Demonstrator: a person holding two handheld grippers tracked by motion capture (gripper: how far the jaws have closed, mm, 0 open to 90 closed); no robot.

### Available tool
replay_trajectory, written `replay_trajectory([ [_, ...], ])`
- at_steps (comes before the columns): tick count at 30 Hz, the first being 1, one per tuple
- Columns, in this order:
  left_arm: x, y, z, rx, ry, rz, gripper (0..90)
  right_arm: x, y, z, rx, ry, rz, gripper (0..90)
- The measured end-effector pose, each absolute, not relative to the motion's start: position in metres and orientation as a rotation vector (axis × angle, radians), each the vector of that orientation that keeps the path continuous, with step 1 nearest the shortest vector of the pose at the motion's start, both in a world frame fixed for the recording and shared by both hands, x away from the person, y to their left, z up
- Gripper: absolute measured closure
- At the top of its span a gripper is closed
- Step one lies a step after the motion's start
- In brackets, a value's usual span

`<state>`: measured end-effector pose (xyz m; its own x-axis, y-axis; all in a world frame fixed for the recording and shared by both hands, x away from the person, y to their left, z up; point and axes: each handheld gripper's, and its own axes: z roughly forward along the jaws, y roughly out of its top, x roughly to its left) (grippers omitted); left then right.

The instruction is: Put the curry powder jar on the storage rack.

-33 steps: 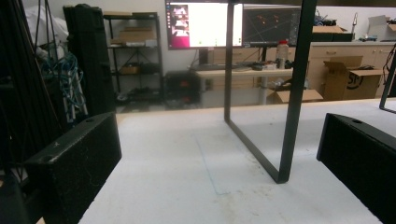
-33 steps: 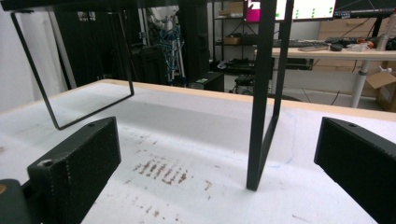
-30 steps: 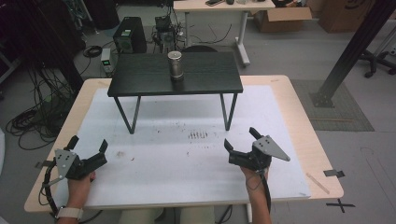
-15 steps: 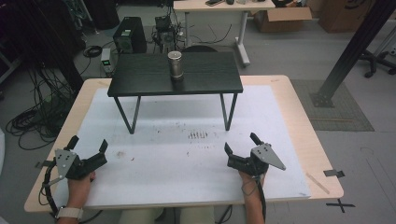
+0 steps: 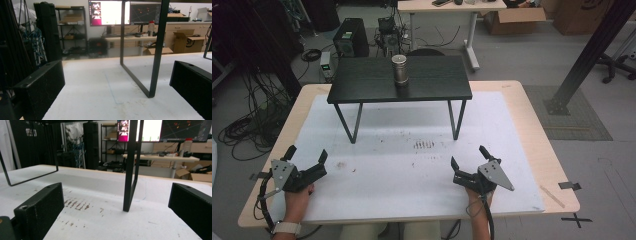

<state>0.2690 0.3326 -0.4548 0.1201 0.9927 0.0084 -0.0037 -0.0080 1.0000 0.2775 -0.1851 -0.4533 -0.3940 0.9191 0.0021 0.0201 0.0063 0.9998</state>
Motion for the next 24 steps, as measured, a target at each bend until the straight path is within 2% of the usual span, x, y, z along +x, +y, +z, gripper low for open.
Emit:
replay_trajectory([
  [24, 0.2689, 0.3324, -0.4547, 1.267, 1.117, 1.132, 0.2, 0.2718, -0.186, -0.4557, 0.974, 1.461, 1.506, 0.0],
])
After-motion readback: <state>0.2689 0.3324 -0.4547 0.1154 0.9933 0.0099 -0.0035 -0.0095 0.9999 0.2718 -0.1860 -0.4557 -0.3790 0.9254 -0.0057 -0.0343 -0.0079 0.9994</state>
